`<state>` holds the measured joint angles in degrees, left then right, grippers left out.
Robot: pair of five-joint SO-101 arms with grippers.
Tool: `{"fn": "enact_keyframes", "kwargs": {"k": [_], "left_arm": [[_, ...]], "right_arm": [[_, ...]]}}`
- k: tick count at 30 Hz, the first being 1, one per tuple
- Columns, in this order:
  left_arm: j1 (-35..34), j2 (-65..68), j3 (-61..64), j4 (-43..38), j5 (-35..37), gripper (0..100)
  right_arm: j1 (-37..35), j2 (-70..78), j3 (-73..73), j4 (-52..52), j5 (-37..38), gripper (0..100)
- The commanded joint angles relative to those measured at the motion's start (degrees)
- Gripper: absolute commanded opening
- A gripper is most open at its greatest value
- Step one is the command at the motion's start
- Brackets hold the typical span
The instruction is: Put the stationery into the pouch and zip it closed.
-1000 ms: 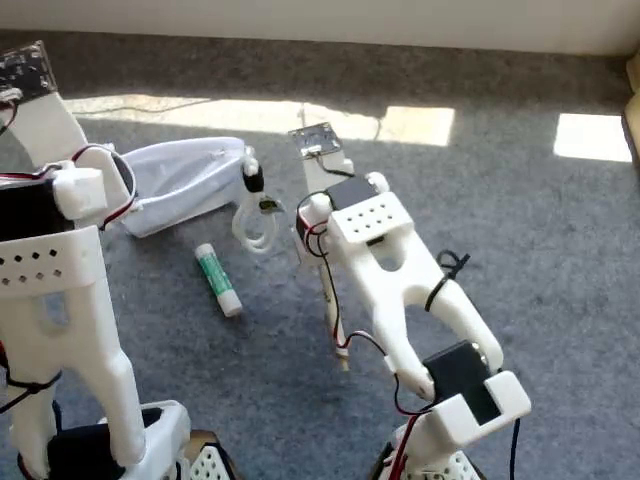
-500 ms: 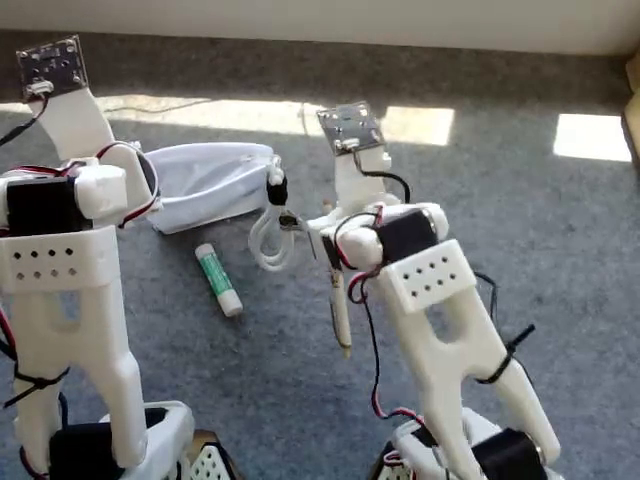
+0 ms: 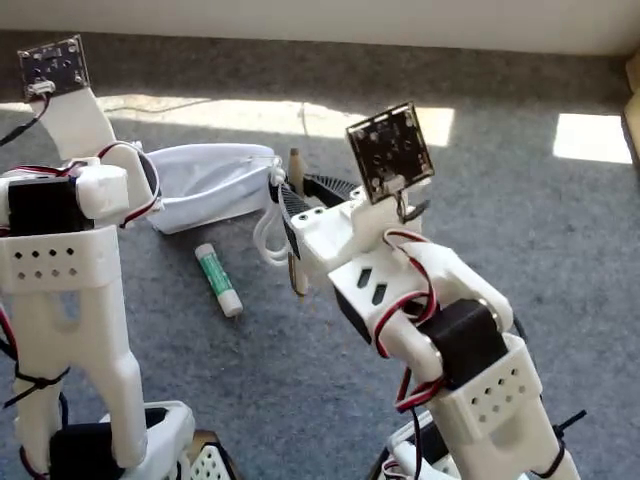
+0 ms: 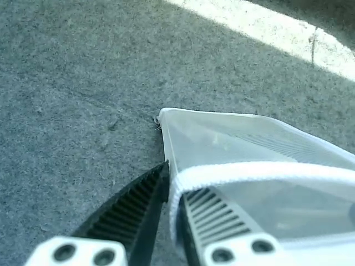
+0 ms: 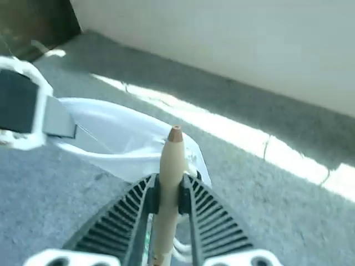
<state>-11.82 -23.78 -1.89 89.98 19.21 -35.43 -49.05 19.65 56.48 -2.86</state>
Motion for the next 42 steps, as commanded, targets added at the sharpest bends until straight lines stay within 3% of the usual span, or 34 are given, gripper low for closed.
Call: {"fn": "enact_keyframes", "kwargs": {"k": [1,18,26,42], "left_arm": [[0.57,-1.01,-1.71,-0.53,0.53,1],[0.57,-1.01,-0.22,-0.88,0.44,1],[0.57,-1.1,-0.22,-0.79,0.35,1],[0.48,-1.1,-0.22,-0.53,0.35,1]], "right_arm": [[-1.8,-3.82,-0.31,-6.29,0.79,0.5],[-9.1,-4.7,0.75,-36.09,0.53,0.5],[-8.75,-4.53,16.75,-63.16,0.88,0.5],[-2.77,11.91,20.09,-73.98,0.53,0.5]]}}
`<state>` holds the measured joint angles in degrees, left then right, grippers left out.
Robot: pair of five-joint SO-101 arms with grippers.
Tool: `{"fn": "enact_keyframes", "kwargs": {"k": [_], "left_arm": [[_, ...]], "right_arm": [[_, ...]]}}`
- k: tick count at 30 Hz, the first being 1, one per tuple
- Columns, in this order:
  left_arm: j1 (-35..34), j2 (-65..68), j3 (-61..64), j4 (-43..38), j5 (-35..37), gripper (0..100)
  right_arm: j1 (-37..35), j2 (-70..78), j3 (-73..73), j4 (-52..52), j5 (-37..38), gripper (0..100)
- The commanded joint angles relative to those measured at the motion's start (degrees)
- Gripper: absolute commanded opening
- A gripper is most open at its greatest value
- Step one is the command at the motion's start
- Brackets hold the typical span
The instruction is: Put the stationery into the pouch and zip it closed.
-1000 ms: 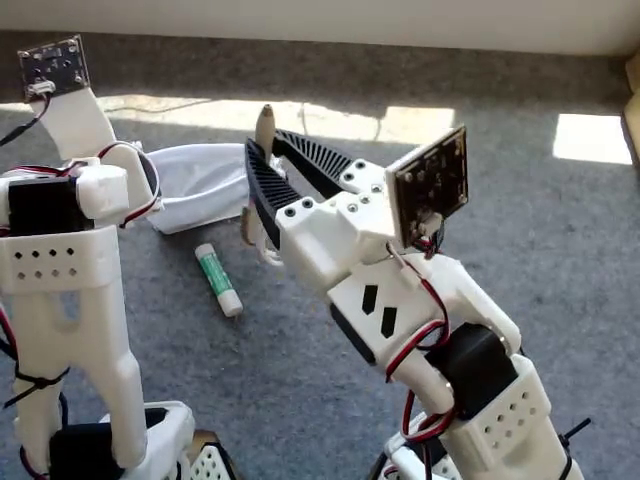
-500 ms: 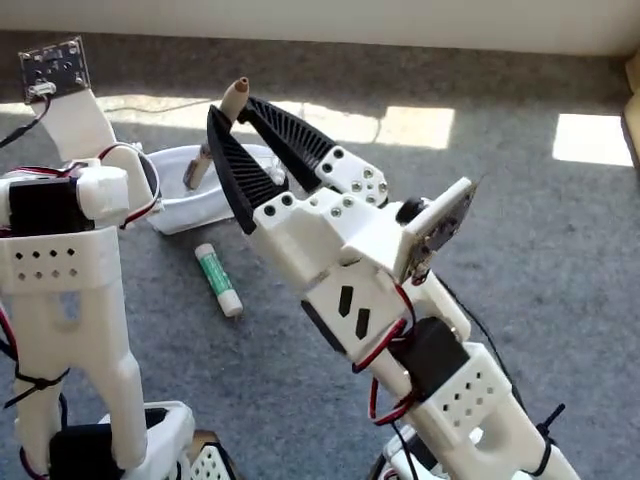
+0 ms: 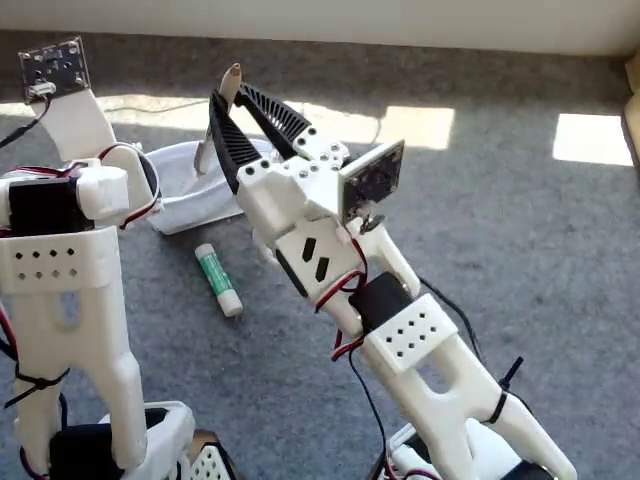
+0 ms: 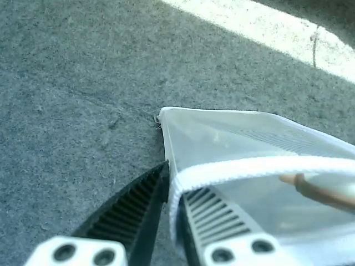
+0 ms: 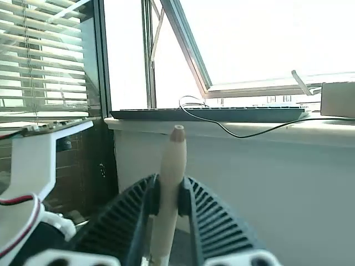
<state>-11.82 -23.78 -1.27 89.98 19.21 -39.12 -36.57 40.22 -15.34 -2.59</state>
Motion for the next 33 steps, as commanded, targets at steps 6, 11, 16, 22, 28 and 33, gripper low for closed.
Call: {"fn": "enact_keyframes", "kwargs": {"k": [6,11,16,22,28,33], "left_arm": [[-1.89,-1.1,-0.84,-0.7,0.35,1],[-2.24,-1.1,-0.84,-0.62,0.35,1],[-2.24,-1.1,-0.84,-0.62,0.35,1],[-2.24,-1.1,-0.84,-0.62,0.35,1],[-2.24,-1.1,-0.84,-0.62,0.35,1],[-2.24,-1.1,-0.84,-0.53,0.35,1]], "right_arm": [[0.92,-0.48,-0.4,-2.07,0.09,0.5],[1.27,-0.04,-0.4,-1.98,-8.44,0.5],[1.27,-0.04,-0.04,-1.98,-8.97,0.5],[1.1,-0.66,-0.04,-1.98,-9.05,0.5],[1.1,-0.66,-0.04,-1.36,-8.7,0.7],[0.92,-0.66,-1.63,8.57,-8.7,5.0]]}}
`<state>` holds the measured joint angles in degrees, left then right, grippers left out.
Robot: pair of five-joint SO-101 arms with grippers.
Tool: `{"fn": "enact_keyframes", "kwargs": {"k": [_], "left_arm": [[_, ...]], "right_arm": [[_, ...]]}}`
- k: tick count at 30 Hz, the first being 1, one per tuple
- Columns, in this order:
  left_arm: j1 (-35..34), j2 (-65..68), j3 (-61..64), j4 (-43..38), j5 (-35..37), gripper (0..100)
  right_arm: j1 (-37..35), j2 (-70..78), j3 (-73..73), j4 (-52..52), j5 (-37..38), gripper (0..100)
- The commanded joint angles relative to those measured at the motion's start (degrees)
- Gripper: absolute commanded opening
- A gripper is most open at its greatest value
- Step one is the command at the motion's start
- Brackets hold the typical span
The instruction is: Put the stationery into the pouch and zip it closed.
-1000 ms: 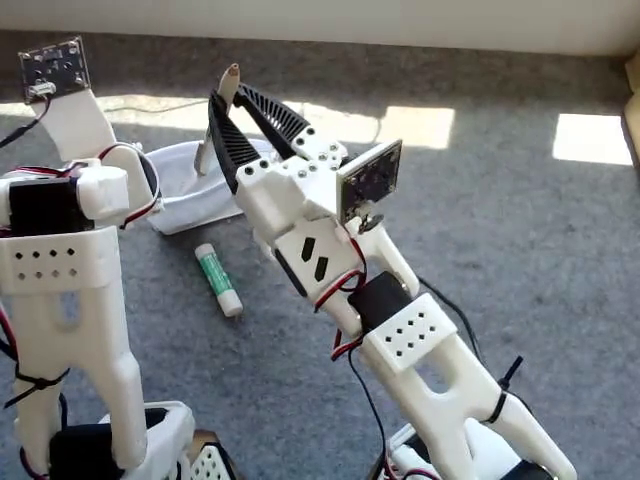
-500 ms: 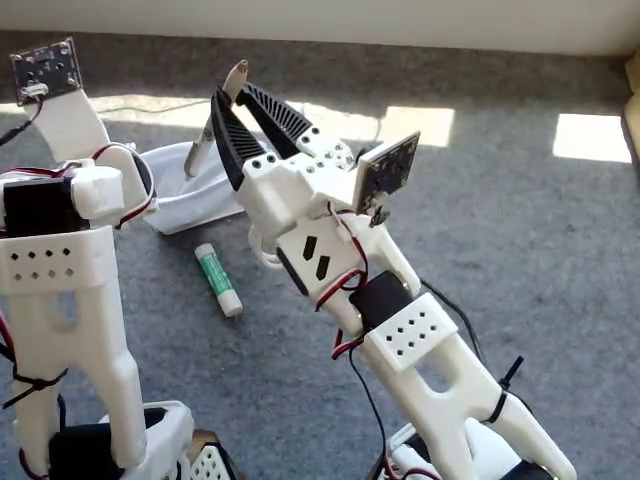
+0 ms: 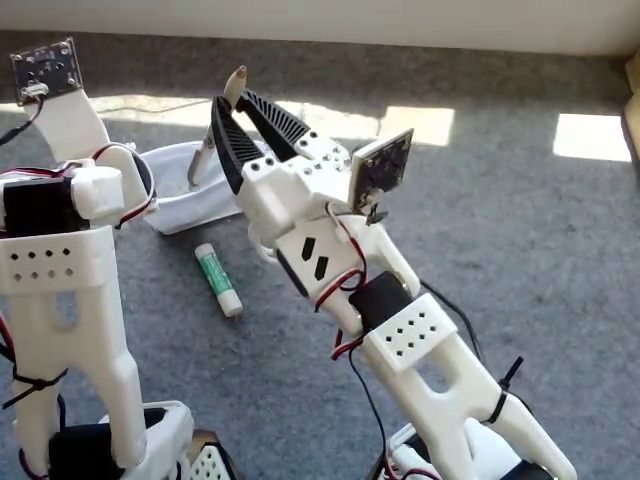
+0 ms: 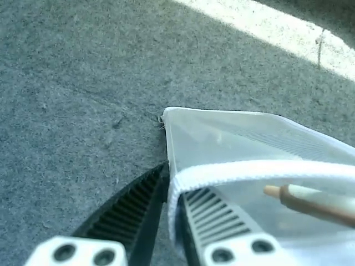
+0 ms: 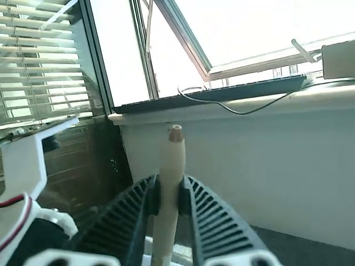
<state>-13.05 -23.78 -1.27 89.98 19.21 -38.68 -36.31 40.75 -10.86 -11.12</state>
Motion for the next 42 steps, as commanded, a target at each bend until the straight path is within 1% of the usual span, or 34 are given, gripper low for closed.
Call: {"fn": "enact_keyframes", "kwargs": {"k": [1,3,5,13,16,20,22,24,27,29,32,39,42], "left_arm": [[-1.01,-1.1,-0.84,-0.53,0.35,1],[-1.01,-1.1,-0.84,-0.53,0.35,1],[-1.01,-1.1,-0.84,-0.53,0.35,1],[-1.01,-1.1,-0.75,-0.53,0.35,1],[-1.01,-1.1,-0.75,-0.53,0.35,1],[-1.01,-1.1,-0.75,-0.53,0.35,1],[-1.01,-1.1,-0.75,-0.53,0.35,1],[-1.01,-1.1,-0.75,-0.62,0.35,1],[-1.01,-1.1,-1.27,-0.7,0.35,1],[-1.01,-1.19,-1.45,-0.79,0.35,1],[-1.63,-1.71,-2.77,-0.53,0.35,1],[-10.95,-8.92,-2.95,-0.7,0.62,1],[-14.55,-10.86,-2.95,-0.7,0.7,1]], "right_arm": [[0.48,-0.92,-2.86,5.23,-0.35,8.3],[0.48,-0.92,-4.0,7.25,-0.53,15.1],[0.48,-0.92,-4.53,9.36,-0.53,19.2],[0.75,-1.01,-7.08,11.91,-0.53,19.4],[0.75,-1.01,-7.6,14.99,-0.44,19.4],[1.71,-1.01,-12.53,20.79,-0.53,19.4],[3.38,-1.01,-15.34,25.01,-0.53,17.6],[5.05,-0.92,-18.33,27.82,-0.53,13.3],[7.87,-0.4,-21.41,29.41,-0.53,4.3],[8.92,-0.4,-22.37,29.49,-0.44,0.2],[9.54,-0.4,-22.64,29.49,-0.35,0.6],[9.63,-0.4,-22.81,29.93,-0.26,0.6],[9.63,-0.31,-23.16,33.1,-0.18,0.6]]}}
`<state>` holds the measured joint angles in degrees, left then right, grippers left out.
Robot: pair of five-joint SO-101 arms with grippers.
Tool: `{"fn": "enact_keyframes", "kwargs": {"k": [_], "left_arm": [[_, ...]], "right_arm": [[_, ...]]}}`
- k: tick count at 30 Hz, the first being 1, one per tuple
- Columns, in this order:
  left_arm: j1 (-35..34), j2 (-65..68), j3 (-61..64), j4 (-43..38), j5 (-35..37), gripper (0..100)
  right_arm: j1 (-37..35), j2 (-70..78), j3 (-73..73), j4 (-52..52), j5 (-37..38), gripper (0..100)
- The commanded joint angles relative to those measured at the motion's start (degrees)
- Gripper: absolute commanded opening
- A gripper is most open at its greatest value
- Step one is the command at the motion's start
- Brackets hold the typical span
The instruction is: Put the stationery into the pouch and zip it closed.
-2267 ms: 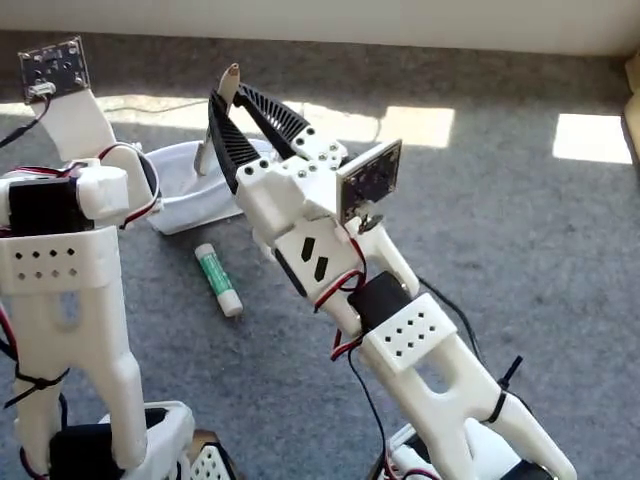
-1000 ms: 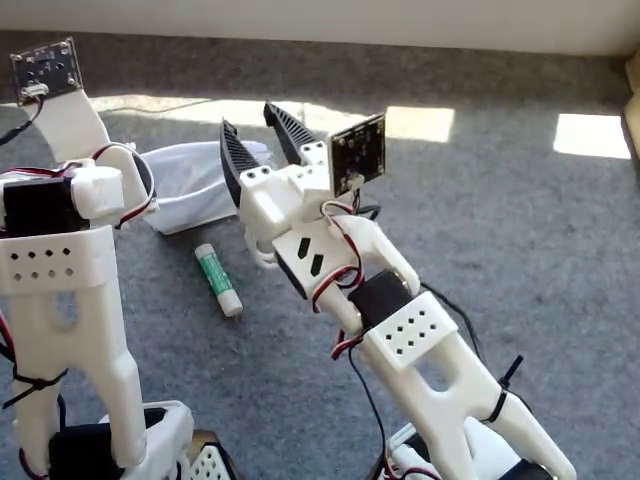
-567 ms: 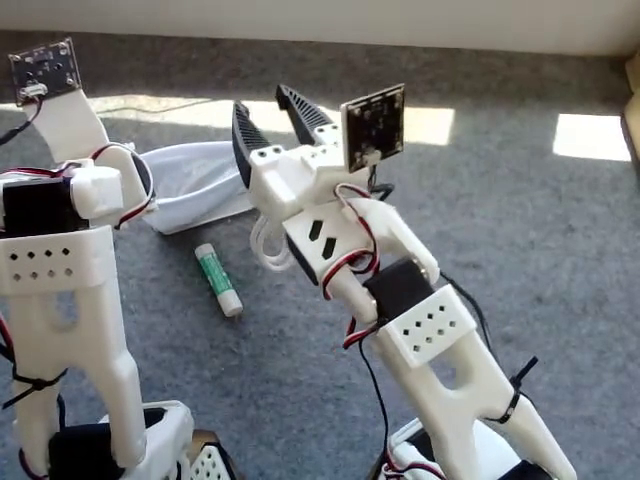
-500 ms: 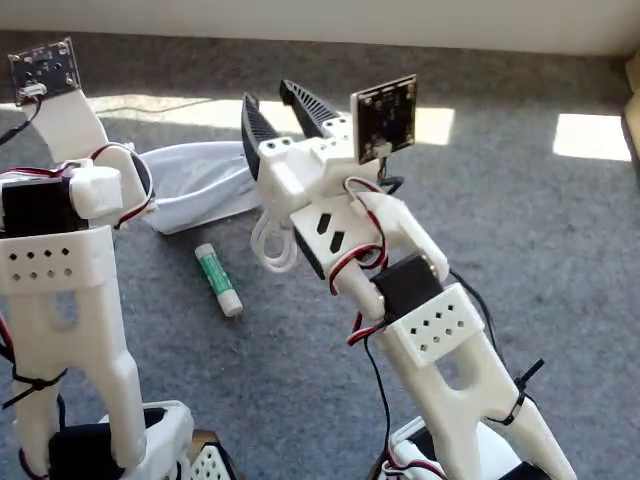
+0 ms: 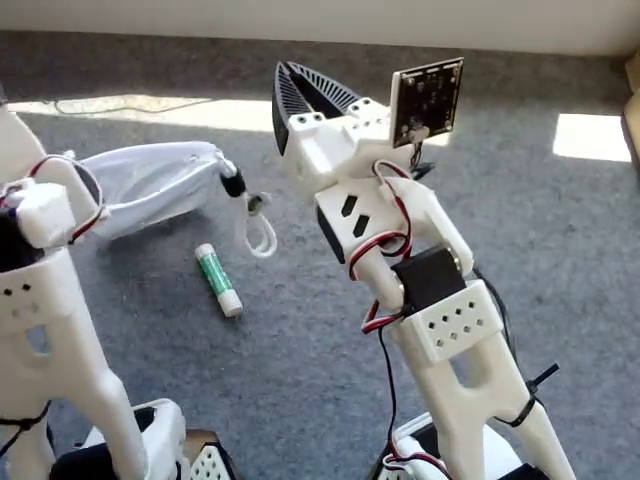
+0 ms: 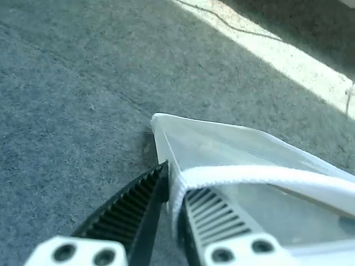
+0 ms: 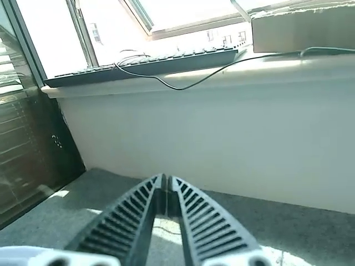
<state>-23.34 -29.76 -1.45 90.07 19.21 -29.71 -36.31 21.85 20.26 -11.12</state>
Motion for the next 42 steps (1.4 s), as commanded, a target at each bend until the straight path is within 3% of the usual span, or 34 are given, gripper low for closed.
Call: {"fn": "enact_keyframes", "kwargs": {"k": [1,16,23,32,36,42], "left_arm": [[-5.58,-5.23,-2.77,-0.88,0.7,1],[-20.09,-5.67,-2.68,-0.97,2.29,1],[-20.53,-5.67,-0.22,-1.41,2.29,1],[-23.34,-5.67,4.44,-4.66,2.37,1],[-23.25,-5.67,4.97,-4.66,2.37,1],[-22.99,-5.67,4.97,-4.66,2.37,1]], "right_arm": [[0.66,-0.31,-4.88,2.51,-0.18,0.6],[-2.24,-0.22,-7.16,13.41,3.08,0.9],[-12.0,2.95,0.84,15.34,2.9,0.9],[-21.85,22.02,2.86,15.43,2.64,4.4],[-24.57,28.53,2.07,15.52,2.64,13.2],[-26.24,35.38,-0.66,15.52,2.64,13.4]]}}
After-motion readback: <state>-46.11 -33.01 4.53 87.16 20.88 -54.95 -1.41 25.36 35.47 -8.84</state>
